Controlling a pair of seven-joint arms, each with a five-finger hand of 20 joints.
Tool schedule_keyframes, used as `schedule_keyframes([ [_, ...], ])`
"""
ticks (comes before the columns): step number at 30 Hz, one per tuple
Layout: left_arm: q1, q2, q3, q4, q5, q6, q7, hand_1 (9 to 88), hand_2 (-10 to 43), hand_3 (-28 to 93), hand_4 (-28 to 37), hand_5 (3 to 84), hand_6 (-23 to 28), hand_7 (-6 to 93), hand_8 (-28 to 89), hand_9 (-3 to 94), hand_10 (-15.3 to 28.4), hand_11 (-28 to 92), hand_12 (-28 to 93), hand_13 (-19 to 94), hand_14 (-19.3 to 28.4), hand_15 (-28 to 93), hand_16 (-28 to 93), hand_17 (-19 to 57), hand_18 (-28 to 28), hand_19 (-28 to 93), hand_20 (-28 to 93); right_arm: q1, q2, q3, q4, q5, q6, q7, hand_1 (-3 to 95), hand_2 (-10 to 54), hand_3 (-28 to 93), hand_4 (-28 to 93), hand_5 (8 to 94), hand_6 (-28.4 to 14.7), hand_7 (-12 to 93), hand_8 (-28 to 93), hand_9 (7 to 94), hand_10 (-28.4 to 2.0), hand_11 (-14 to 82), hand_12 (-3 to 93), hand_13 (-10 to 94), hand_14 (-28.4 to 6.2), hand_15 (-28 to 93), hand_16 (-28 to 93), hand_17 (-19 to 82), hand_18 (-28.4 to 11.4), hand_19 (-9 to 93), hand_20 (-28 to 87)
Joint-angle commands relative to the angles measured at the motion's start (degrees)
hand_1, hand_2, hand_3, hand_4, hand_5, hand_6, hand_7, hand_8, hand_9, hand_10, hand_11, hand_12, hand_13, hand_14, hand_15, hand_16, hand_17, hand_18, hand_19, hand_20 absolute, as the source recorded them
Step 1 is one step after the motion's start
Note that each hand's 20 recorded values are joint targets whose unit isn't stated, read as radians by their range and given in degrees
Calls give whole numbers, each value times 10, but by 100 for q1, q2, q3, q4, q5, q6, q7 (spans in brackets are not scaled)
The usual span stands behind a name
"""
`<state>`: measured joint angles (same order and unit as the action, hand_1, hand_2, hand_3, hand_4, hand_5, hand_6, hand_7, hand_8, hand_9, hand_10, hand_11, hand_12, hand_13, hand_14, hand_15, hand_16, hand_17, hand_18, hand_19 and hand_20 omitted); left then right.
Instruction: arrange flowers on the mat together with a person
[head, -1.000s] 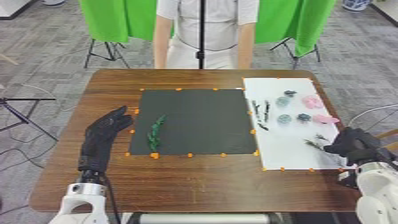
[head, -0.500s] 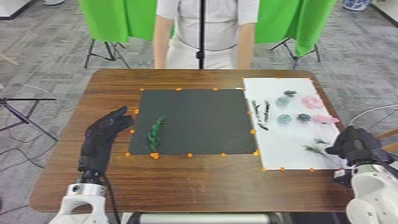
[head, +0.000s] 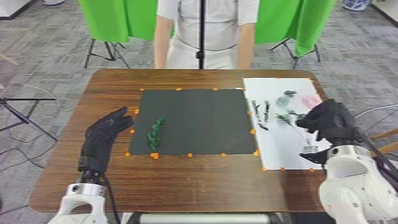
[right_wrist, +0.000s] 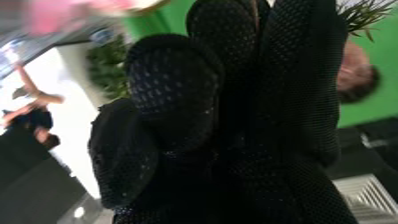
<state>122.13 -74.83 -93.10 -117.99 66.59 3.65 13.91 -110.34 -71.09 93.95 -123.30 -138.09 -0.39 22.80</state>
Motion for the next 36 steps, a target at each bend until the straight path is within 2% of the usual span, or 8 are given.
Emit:
schedule_keyframes([
  [1, -2, -46, -21, 32, 40, -135, -119, 263, -26, 636, -176, 470, 37, 124, -58, 450, 135, 204, 153, 365, 173, 180, 44, 58, 125, 102, 186, 797, -1039, -1084, 166, -60, -268, -225, 884, -95, -283, 305, 899, 19, 193, 54, 937, -98, 301, 170, 937, -20, 522, 173, 705, -90, 932, 267],
  [7, 13, -11, -14, 30, 34, -153, -166, 263, -26, 636, -178, 470, 37, 123, -58, 449, 133, 203, 153, 364, 173, 178, 43, 57, 125, 101, 185, 1125, -1670, -1655, 600, -226, -644, -463, 884, -95, -283, 305, 900, 17, 191, 56, 937, -98, 303, 168, 937, -20, 524, 172, 705, -91, 932, 278],
  [16, -30, 38, -3, 49, 48, -198, -181, 260, -29, 638, -178, 468, 36, 122, -58, 448, 134, 201, 154, 363, 173, 174, 45, 55, 125, 101, 185, 1368, -2365, -2025, 1295, -545, -872, -744, 883, -95, -283, 306, 902, 17, 189, 57, 937, -98, 306, 166, 937, -19, 528, 172, 704, -92, 932, 287],
  [19, -28, 31, 6, 51, 44, -206, -177, 259, -30, 638, -178, 467, 38, 121, -57, 447, 134, 201, 154, 362, 173, 174, 45, 54, 126, 100, 184, 1408, -2463, -2111, 1500, -657, -858, -820, 882, -95, -283, 307, 901, 16, 189, 58, 937, -98, 306, 166, 937, -20, 528, 172, 704, -93, 932, 290],
  [25, -82, 20, 26, 96, 64, -338, -208, 256, -34, 640, -178, 467, 37, 118, -57, 444, 134, 198, 154, 360, 173, 171, 45, 54, 126, 99, 184, 1464, -2581, -2192, 1833, -874, -674, -878, 874, -95, -283, 312, 900, 16, 189, 59, 937, -99, 303, 164, 937, -20, 526, 172, 703, -95, 932, 297],
  [36, -104, 8, 22, 113, 91, -437, -214, 251, -41, 640, -178, 458, 36, 113, -55, 439, 133, 192, 156, 357, 174, 165, 48, 50, 127, 94, 181, 1498, -2657, -2320, 2126, -1047, -699, -913, 824, -95, -283, 314, 888, 9, 184, 59, 937, -102, 304, 144, 937, -22, 520, 172, 700, -97, 932, 309],
])
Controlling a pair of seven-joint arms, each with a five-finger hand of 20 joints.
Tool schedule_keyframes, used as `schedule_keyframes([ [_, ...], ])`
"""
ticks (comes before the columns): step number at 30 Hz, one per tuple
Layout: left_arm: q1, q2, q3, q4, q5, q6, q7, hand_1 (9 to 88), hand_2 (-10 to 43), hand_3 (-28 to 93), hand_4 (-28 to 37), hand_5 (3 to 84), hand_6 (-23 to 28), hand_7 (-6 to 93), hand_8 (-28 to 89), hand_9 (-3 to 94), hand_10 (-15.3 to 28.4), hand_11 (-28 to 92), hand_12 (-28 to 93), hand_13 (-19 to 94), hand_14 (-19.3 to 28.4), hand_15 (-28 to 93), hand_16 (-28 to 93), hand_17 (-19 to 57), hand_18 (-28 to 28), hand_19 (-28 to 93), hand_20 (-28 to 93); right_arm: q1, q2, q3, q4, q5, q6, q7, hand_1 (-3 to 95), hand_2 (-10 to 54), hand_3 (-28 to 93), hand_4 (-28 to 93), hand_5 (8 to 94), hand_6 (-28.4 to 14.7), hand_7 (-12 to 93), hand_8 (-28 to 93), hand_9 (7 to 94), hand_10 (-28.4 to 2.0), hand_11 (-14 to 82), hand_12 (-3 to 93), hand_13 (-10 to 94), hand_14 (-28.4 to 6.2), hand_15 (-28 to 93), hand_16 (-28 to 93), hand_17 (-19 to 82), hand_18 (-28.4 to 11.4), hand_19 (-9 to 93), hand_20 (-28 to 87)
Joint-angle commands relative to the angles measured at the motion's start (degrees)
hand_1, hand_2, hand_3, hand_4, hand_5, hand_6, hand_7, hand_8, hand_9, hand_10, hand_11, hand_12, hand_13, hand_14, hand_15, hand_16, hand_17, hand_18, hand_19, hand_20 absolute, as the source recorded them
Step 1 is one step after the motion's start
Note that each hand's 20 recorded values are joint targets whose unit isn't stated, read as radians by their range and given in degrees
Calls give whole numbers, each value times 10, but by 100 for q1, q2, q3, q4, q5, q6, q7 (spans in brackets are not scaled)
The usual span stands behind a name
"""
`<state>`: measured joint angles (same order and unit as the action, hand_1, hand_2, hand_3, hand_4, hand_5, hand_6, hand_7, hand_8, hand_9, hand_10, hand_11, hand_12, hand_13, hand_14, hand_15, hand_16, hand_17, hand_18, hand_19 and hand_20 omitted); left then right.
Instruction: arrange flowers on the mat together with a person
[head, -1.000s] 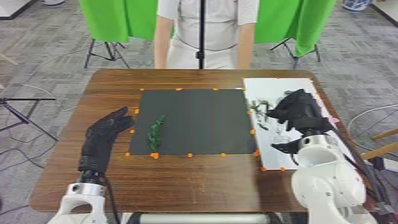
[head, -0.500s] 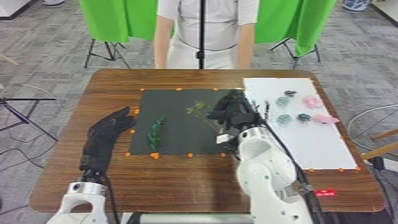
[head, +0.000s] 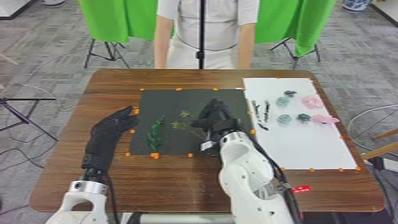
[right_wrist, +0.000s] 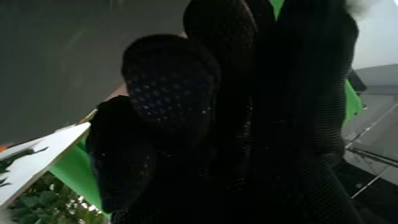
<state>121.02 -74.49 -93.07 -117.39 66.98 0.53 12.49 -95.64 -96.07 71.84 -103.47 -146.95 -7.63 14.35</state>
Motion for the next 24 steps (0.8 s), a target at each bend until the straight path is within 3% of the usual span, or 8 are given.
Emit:
schedule_keyframes([
  [1, -3, -26, 21, 61, 51, -132, -68, 251, -42, 640, -178, 457, 35, 112, -55, 439, 133, 191, 156, 357, 174, 164, 48, 50, 127, 94, 181, 33, -161, -111, 162, -179, 38, -63, 821, -95, -283, 316, 888, 9, 183, 59, 937, -102, 305, 144, 937, -22, 519, 172, 699, -96, 932, 310],
  [7, -10, -38, 30, 66, 70, -167, -82, 249, -45, 640, -178, 455, 35, 109, -54, 437, 133, 190, 158, 355, 173, 159, 51, 48, 127, 91, 180, 56, -187, -84, 233, -199, 19, -83, 805, -95, -283, 315, 883, 3, 179, 61, 937, -105, 288, 143, 937, -23, 513, 174, 697, -97, 932, 313],
  [13, 23, -42, -37, 49, 53, -182, -89, 248, -46, 641, -179, 454, 35, 109, -53, 436, 133, 189, 158, 355, 173, 158, 53, 47, 128, 90, 180, -122, 62, -99, -198, -94, 36, -19, 788, -95, -283, 329, 881, 2, 174, 60, 937, -104, 286, 146, 937, -24, 511, 176, 697, -97, 932, 313],
  [19, 23, -78, -42, 50, 69, -253, -112, 248, -46, 640, -180, 454, 35, 109, -53, 436, 134, 188, 158, 354, 174, 157, 54, 47, 128, 89, 180, -372, 370, 116, -628, 30, -239, 221, 754, -95, -280, 462, 882, 0, 171, 62, 937, -106, 281, 149, 937, -24, 508, 179, 696, -98, 932, 315],
  [20, 25, -82, -48, 49, 61, -261, -121, 247, -47, 641, -180, 454, 35, 109, -53, 436, 134, 187, 158, 354, 174, 157, 54, 47, 128, 89, 180, -400, 401, 148, -641, 47, -297, 261, 666, -95, -31, 332, 876, -1, 172, 78, 937, -105, 280, 148, 937, -24, 509, 177, 688, -96, 932, 314],
  [21, 38, -84, -51, 40, 63, -256, -125, 247, -47, 641, -180, 454, 35, 109, -53, 436, 134, 187, 158, 354, 174, 157, 54, 47, 128, 89, 180, -426, 423, 172, -631, 24, -345, 282, 518, -95, 393, 53, 880, -2, 168, 67, 937, -106, 279, 149, 937, -25, 507, 180, 693, -97, 932, 315],
  [22, 37, -81, -53, 44, 66, -253, -124, 248, -46, 640, -180, 454, 35, 109, -53, 436, 134, 187, 158, 355, 174, 157, 54, 47, 128, 89, 180, -447, 431, 210, -626, 34, -474, 304, 458, -95, 573, -51, 879, -3, 164, 62, 937, -108, 279, 149, 937, -27, 505, 182, 695, -98, 932, 315],
  [24, 40, -80, -57, 43, 56, -258, -122, 248, -45, 640, -180, 455, 36, 109, -53, 436, 134, 187, 158, 355, 174, 157, 54, 47, 128, 90, 180, -511, 473, 230, -623, 110, -597, 364, 417, -87, 662, -59, 872, -4, 154, 54, 937, -110, 279, 151, 937, -28, 505, 184, 696, -98, 932, 315],
])
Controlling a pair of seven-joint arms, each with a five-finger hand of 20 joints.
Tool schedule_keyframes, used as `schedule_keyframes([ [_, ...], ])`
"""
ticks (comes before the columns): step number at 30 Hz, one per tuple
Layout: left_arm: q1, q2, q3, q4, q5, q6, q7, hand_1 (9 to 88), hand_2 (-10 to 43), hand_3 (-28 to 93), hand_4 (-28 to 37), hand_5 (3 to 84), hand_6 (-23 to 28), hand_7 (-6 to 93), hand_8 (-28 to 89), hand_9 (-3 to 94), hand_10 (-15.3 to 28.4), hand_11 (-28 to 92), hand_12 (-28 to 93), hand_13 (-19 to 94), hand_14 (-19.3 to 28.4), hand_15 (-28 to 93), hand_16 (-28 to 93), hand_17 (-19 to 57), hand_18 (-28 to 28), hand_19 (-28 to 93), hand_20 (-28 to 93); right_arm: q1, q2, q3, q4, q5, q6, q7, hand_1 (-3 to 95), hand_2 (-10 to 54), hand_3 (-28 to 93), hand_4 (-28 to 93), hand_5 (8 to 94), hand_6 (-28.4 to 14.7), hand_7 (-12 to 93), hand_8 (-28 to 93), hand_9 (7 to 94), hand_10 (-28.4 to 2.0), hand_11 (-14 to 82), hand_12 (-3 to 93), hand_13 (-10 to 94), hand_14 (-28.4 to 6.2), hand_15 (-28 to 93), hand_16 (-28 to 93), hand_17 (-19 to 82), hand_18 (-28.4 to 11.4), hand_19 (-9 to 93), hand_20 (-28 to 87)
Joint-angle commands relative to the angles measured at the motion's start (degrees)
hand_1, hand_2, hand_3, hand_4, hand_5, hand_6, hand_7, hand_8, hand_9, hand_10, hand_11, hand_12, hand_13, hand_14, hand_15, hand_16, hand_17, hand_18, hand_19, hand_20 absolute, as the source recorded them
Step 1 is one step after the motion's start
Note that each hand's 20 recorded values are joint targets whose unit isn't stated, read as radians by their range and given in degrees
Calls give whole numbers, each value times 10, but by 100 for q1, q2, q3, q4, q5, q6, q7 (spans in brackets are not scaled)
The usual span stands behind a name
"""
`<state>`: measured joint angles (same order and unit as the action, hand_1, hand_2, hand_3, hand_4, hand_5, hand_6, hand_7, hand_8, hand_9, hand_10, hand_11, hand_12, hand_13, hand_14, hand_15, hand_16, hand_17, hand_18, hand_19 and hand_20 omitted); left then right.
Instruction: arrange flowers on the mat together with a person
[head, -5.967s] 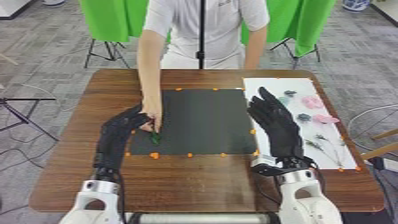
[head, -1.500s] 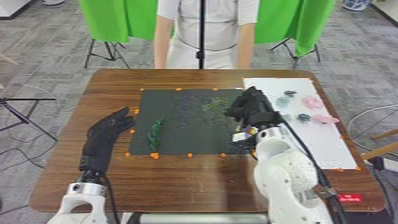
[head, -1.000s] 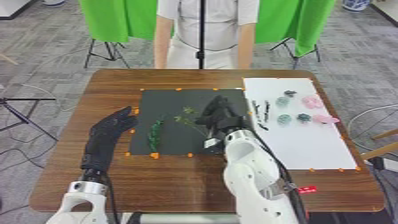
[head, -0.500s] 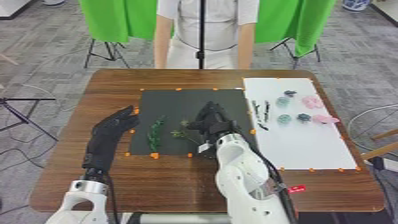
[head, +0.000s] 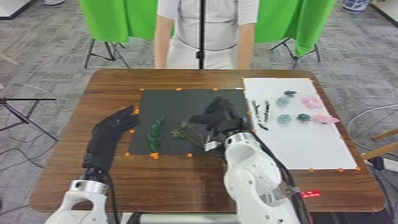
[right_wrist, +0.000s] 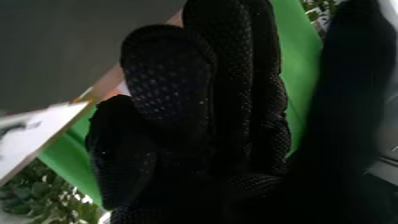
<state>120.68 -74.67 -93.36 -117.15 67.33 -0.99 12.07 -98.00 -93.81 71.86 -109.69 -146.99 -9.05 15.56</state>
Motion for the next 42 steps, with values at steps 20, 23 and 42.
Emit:
schedule_keyframes([
  [20, 60, -79, -34, 21, 18, -138, -132, 247, -39, 638, -181, 455, 36, 108, -53, 436, 134, 188, 158, 354, 175, 159, 53, 46, 127, 90, 179, -352, 255, -48, 150, 65, -928, 320, 272, 70, 745, 50, 856, -4, 133, -54, 937, -121, 312, 156, 937, -38, 541, 187, 704, -109, 932, 358],
  [23, 73, -79, -31, 14, 18, -135, -134, 247, -38, 638, -180, 455, 36, 108, -53, 436, 134, 188, 158, 354, 174, 159, 53, 45, 127, 90, 179, -371, 265, -108, 113, 88, -969, 328, 268, 71, 744, 50, 857, -4, 132, -69, 937, -121, 313, 156, 937, -38, 541, 186, 704, -109, 932, 359],
  [42, 91, -85, -61, 3, 21, -157, -147, 247, -38, 638, -181, 455, 36, 108, -53, 436, 134, 189, 158, 353, 174, 159, 54, 43, 127, 88, 179, -376, 411, -183, -427, 298, -1135, 378, 263, 72, 734, 50, 865, -4, 138, -106, 937, -120, 316, 152, 937, -42, 543, 182, 704, -110, 932, 358],
])
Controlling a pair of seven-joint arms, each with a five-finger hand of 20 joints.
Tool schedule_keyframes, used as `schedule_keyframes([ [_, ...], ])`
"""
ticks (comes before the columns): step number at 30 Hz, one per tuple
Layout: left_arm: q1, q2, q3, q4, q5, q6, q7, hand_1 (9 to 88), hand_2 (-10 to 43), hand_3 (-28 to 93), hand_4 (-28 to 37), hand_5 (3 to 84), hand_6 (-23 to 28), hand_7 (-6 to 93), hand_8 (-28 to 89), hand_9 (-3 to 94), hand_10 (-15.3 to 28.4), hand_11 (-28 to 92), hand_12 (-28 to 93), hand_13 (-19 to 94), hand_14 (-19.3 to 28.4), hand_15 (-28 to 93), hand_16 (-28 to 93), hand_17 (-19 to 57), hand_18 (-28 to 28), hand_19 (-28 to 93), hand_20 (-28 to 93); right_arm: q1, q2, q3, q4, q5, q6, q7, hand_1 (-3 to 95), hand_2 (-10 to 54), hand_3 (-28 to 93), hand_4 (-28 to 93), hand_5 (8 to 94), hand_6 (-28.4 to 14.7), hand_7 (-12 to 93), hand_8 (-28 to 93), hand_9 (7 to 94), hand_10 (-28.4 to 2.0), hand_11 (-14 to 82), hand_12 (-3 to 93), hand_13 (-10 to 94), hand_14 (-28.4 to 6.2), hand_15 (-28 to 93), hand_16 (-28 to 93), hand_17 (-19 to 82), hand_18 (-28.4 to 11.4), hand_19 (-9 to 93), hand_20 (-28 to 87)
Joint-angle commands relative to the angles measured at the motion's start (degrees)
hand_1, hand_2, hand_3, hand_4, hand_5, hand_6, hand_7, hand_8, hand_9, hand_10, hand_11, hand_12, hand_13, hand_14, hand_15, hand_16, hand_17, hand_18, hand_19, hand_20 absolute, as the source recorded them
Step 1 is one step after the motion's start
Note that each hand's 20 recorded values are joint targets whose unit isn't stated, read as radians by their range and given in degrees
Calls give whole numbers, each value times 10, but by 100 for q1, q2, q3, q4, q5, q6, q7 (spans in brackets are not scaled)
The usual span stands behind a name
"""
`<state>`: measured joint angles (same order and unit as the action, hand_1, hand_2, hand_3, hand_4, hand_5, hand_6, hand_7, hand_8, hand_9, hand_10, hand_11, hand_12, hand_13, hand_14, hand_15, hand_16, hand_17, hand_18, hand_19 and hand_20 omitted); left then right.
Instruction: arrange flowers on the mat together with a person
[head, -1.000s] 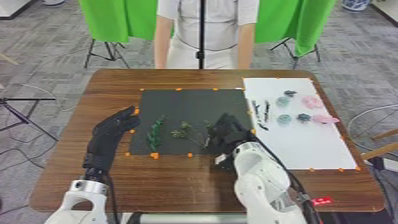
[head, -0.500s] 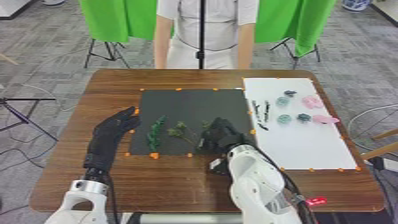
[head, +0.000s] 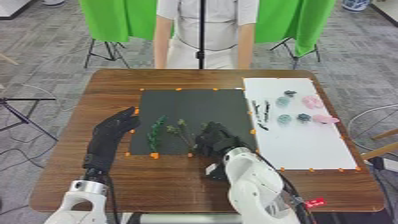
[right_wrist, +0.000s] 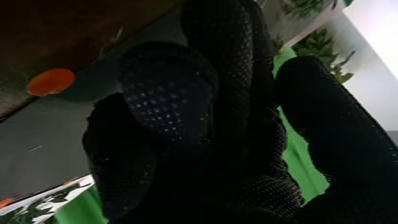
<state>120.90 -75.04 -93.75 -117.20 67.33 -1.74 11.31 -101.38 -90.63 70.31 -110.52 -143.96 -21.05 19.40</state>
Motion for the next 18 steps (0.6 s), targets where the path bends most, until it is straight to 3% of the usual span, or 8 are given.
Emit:
schedule_keyframes([
  [1, 68, -47, -24, 9, 27, -80, -73, 247, -38, 639, -180, 455, 36, 108, -53, 436, 134, 188, 158, 353, 174, 159, 54, 43, 127, 88, 179, -12, 111, -15, -417, 94, 88, 12, 262, 71, 734, 50, 865, -4, 138, -106, 937, -120, 317, 152, 937, -42, 543, 182, 705, -109, 932, 358],
  [5, 52, -54, -13, 14, 24, -92, -81, 247, -37, 638, -180, 456, 36, 108, -53, 436, 134, 188, 158, 353, 174, 159, 54, 43, 128, 88, 178, 48, 191, 36, -649, 286, 229, -40, 259, 70, 730, 52, 870, -4, 138, -106, 937, -120, 320, 152, 937, -42, 546, 180, 705, -110, 932, 358],
  [8, 15, -63, 7, 32, 28, -115, -62, 247, -38, 638, -181, 455, 36, 109, -53, 436, 134, 187, 157, 353, 174, 159, 53, 43, 128, 89, 178, -156, 278, 156, -703, 865, 1383, -676, 257, 75, 723, 32, 864, -5, 139, -105, 937, -119, 297, 157, 937, -47, 521, 187, 694, -112, 932, 344],
  [10, -5, -54, 44, 55, 15, -88, -12, 247, -37, 638, -181, 455, 36, 108, -53, 436, 135, 187, 158, 353, 174, 159, 53, 43, 128, 89, 179, -303, 364, 313, -826, 1840, 1966, -838, 253, 74, 717, -12, 839, -5, 143, -104, 931, -125, 238, 175, 937, -55, 441, 226, 659, -120, 932, 269],
  [11, 2, -47, 52, 49, 7, -60, 8, 248, -37, 637, -181, 455, 36, 108, -53, 436, 135, 187, 158, 353, 174, 159, 53, 43, 128, 89, 178, -386, 355, 521, -833, 2381, 2010, -1212, 244, 67, 703, -47, 800, -8, 147, -104, 900, -139, 199, 179, 923, -72, 349, 263, 615, -130, 905, 197],
  [13, 14, -18, 82, 51, -17, -13, 68, 247, -37, 638, -180, 456, 37, 108, -53, 436, 135, 188, 158, 353, 174, 159, 53, 43, 128, 90, 178, -528, 467, 820, -927, 3451, 2132, -1423, 233, 66, 694, -64, 771, -13, 145, -102, 869, -149, 183, 177, 885, -92, 314, 267, 574, -142, 871, 175],
  [16, 26, 11, 144, 41, -60, 35, 149, 247, -36, 637, -181, 458, 37, 108, -53, 437, 136, 187, 158, 357, 176, 161, 53, 48, 128, 91, 179, -771, 561, 1479, -813, 5083, 1661, -2337, 221, 66, 703, -85, 725, -24, 139, -97, 792, -163, 159, 172, 744, -143, 290, 237, 441, -173, 723, 262],
  [18, 42, 11, 167, 20, -52, 16, 186, 246, -34, 638, -181, 459, 37, 108, -53, 438, 136, 188, 158, 358, 176, 160, 51, 50, 127, 92, 180, -973, 630, 1839, -744, 5916, 1296, -2791, 184, 58, 737, -101, 634, -33, 120, -92, 673, -171, 111, 154, 560, -165, 192, 224, 303, -170, 453, 322],
])
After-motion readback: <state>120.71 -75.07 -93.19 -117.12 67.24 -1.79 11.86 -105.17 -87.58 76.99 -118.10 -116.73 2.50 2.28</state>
